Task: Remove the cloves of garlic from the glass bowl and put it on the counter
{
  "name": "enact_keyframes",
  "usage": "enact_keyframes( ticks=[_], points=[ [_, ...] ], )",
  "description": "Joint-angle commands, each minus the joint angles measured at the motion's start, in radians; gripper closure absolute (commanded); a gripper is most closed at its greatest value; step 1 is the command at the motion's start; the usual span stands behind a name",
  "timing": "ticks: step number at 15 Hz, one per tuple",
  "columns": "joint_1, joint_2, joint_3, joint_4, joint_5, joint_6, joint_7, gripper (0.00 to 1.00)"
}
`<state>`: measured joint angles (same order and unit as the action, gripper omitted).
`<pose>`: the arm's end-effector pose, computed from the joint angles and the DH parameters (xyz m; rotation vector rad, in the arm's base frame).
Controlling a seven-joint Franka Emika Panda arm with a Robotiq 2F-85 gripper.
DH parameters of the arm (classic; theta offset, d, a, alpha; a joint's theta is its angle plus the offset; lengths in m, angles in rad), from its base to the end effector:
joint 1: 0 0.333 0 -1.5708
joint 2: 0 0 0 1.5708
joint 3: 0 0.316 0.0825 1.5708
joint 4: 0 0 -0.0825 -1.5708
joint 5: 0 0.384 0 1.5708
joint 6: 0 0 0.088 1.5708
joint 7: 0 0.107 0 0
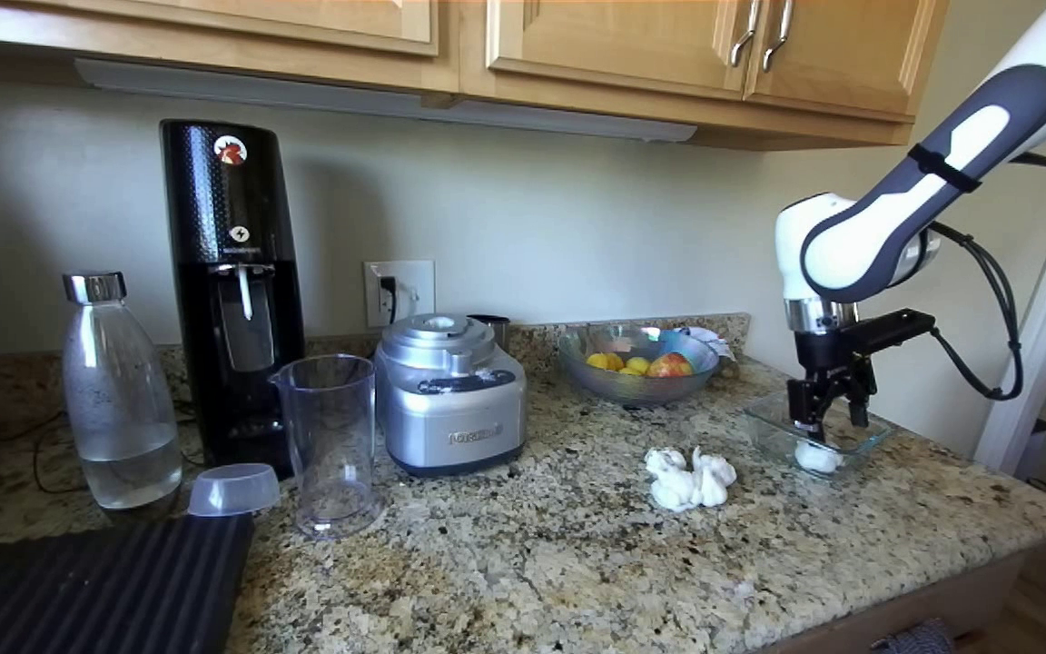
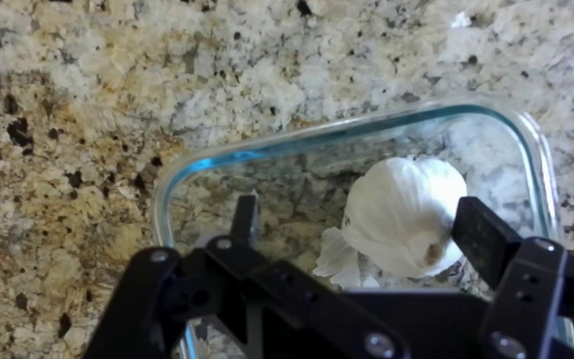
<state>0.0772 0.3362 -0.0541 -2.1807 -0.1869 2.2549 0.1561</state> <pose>0.5314 0.0067 0.2154 2.9498 0.0075 -0.3677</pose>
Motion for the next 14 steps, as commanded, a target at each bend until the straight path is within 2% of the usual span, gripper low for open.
enact_keyframes(
  ticks=[1,9,14],
  points=[
    [-0.022,0.017,0.012,0.026,0.006,-0.021,-0.062,0.00],
    [-0.026,0.077,0.024,0.080,0.025,-0.015,-0.137,0.00],
    [-0.014,0.096,0.008,0.106,-0.010,-0.032,-0.117,0.04]
  ],
)
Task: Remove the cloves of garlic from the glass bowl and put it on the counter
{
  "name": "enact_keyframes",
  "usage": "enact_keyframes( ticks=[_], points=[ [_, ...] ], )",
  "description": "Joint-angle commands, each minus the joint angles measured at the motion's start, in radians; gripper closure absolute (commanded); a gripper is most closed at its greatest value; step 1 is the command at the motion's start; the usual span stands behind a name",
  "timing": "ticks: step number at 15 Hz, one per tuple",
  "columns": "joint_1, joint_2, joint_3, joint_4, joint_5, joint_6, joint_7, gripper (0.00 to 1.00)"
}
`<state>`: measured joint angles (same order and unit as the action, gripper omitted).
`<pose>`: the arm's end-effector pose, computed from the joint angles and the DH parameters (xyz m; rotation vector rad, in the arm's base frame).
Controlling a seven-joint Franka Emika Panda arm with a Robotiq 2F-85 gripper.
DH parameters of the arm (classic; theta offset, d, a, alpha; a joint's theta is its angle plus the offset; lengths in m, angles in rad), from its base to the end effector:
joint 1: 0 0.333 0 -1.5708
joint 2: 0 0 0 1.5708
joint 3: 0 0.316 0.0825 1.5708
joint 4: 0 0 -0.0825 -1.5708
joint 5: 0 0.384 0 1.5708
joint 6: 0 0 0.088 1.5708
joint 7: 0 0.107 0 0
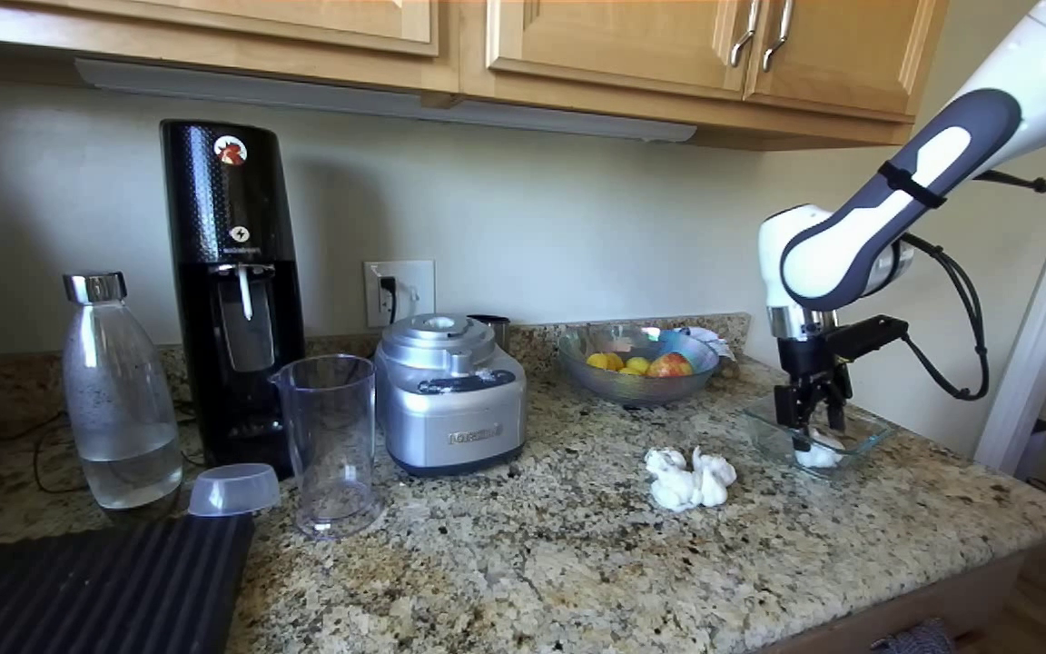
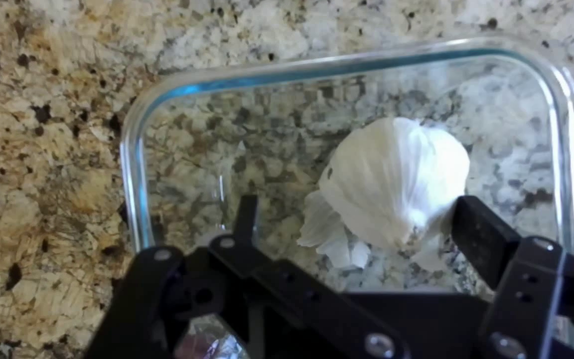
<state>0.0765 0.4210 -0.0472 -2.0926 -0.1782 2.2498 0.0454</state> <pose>0.5542 0.0110 0.1998 2.9596 0.1718 -0.3853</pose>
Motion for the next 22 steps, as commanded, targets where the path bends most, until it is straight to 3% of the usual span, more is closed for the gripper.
enact_keyframes(
  ticks=[1,5,8,11,18,22],
  points=[
    [-0.013,0.012,0.000,0.018,-0.023,-0.021,-0.007,0.05],
    [-0.002,0.013,-0.018,0.028,-0.075,-0.023,0.018,0.05],
    [-0.001,0.005,-0.021,0.031,-0.089,-0.046,0.027,0.10],
    [-0.012,-0.001,-0.006,0.028,-0.058,-0.059,0.010,0.12],
    [-0.033,-0.018,0.012,0.022,0.047,-0.140,-0.013,0.05],
    [-0.071,-0.027,0.024,-0.016,0.125,-0.040,-0.081,0.01]
  ],
)
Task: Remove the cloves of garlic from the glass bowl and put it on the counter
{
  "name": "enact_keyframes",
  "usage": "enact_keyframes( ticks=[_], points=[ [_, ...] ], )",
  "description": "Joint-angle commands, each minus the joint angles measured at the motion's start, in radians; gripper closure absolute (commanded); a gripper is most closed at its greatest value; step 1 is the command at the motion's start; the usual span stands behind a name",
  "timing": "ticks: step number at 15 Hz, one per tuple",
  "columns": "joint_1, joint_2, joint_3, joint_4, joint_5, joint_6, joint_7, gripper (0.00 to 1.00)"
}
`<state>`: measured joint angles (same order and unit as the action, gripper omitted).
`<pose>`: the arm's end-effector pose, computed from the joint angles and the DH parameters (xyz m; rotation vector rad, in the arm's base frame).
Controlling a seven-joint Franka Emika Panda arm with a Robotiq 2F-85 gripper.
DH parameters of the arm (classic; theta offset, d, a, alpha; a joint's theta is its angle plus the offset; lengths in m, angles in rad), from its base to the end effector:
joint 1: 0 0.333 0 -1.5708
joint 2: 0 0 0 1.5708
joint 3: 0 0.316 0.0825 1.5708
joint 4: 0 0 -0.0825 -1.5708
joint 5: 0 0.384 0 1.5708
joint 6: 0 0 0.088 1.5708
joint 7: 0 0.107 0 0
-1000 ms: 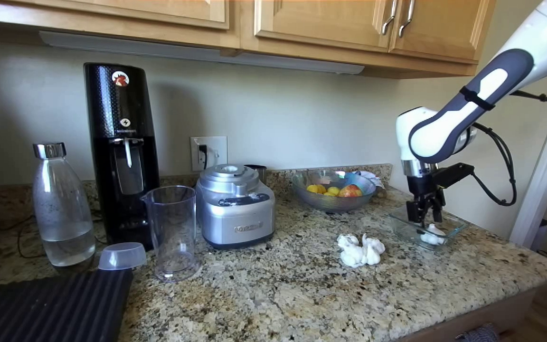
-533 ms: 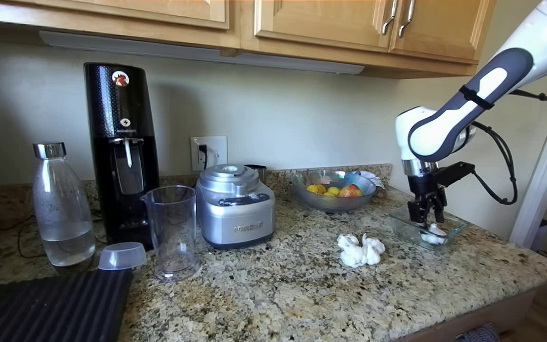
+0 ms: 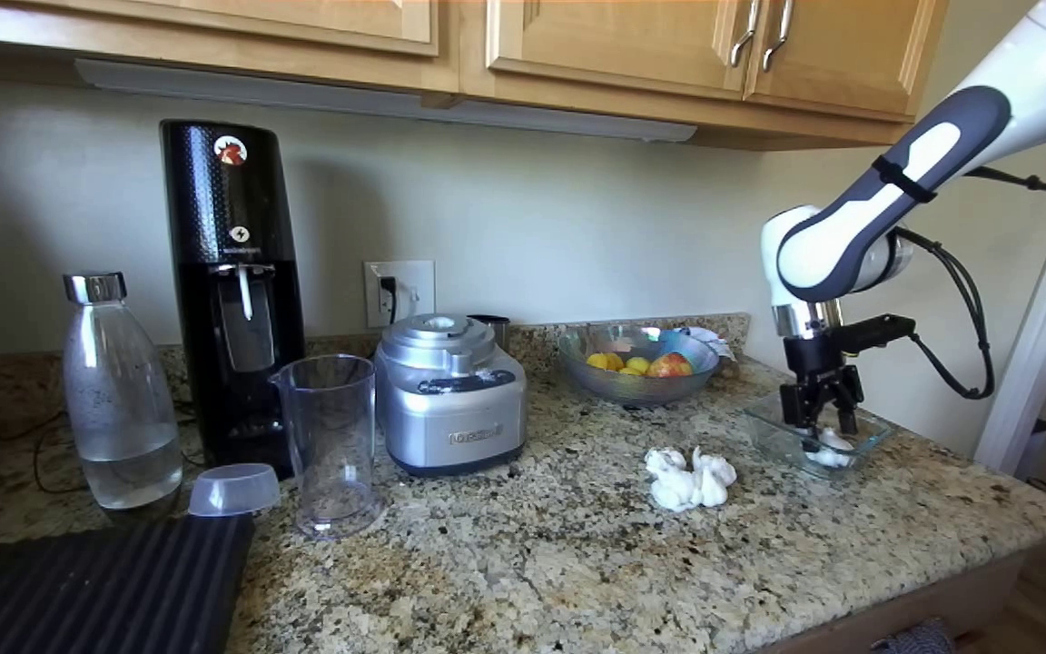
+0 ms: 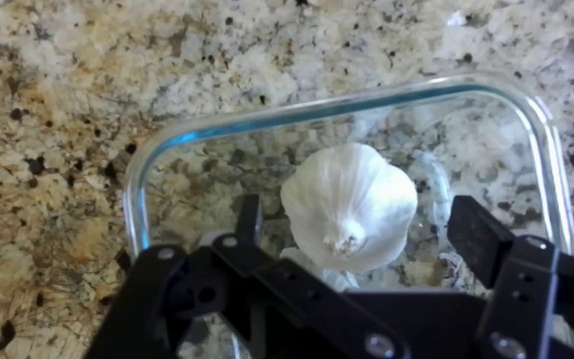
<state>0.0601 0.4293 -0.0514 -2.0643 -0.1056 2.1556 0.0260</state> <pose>0.5519 0.0002 0.2000 2.9929 0.0854 -0.5082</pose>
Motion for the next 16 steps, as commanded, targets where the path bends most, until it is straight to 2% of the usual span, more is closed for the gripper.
enact_keyframes(
  ticks=[1,2,4,7,8,9,13,16],
  points=[
    [-0.061,-0.029,0.027,-0.044,0.063,0.070,-0.077,0.01],
    [-0.068,-0.025,0.028,-0.041,0.073,0.074,-0.087,0.00],
    [-0.077,-0.021,0.026,-0.039,0.083,0.068,-0.102,0.06],
    [-0.077,-0.025,0.023,-0.041,0.076,0.043,-0.094,0.23],
    [-0.080,-0.027,0.026,-0.046,0.081,0.050,-0.101,0.21],
    [-0.082,-0.030,0.030,-0.053,0.088,0.058,-0.110,0.25],
    [-0.083,-0.029,0.038,-0.069,0.101,0.068,-0.129,0.13],
    [-0.085,-0.032,0.043,-0.084,0.111,0.082,-0.143,0.16]
  ],
)
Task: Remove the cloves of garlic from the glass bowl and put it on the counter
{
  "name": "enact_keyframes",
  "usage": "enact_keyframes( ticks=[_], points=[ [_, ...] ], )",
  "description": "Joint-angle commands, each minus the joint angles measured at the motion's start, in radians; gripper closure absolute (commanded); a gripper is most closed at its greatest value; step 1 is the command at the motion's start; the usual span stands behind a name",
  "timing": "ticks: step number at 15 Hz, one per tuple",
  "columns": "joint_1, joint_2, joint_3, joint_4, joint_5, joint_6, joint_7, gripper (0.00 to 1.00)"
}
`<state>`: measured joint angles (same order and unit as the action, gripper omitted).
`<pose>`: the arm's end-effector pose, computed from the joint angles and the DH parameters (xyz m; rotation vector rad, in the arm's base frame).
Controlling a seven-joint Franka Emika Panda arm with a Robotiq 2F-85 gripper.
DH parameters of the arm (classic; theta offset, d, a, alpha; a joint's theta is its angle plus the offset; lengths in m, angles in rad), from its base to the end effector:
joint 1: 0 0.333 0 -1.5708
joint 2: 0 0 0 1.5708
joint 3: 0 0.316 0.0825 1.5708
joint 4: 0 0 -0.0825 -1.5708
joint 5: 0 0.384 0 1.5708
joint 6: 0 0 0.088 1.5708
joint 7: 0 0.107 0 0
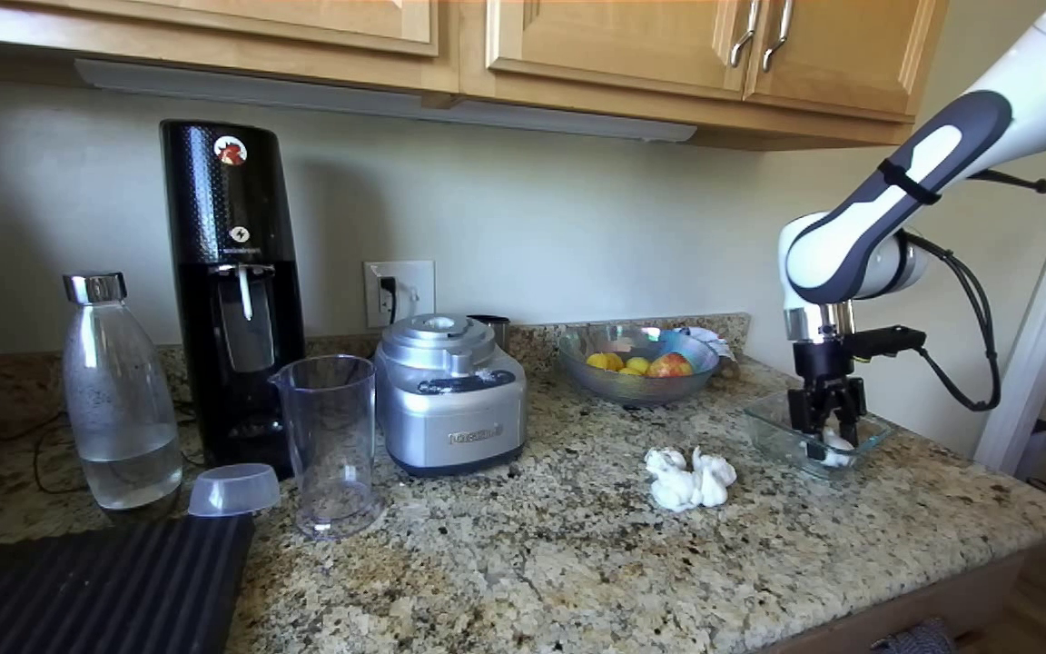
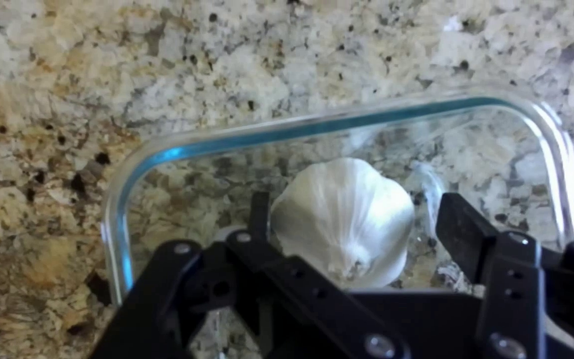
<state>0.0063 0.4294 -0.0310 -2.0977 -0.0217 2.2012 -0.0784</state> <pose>0.5443 -0.0145 0.1904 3.0863 0.1082 -0.5092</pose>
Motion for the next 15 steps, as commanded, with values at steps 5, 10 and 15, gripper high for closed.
enact_keyframes(
  ticks=[5,10,15],
  points=[
    [-0.030,-0.036,0.020,-0.062,0.033,0.072,-0.040,0.51],
    [-0.023,-0.054,0.016,-0.069,0.026,0.078,-0.020,0.62],
    [-0.010,-0.157,0.017,-0.112,0.027,0.066,0.010,0.62]
  ],
)
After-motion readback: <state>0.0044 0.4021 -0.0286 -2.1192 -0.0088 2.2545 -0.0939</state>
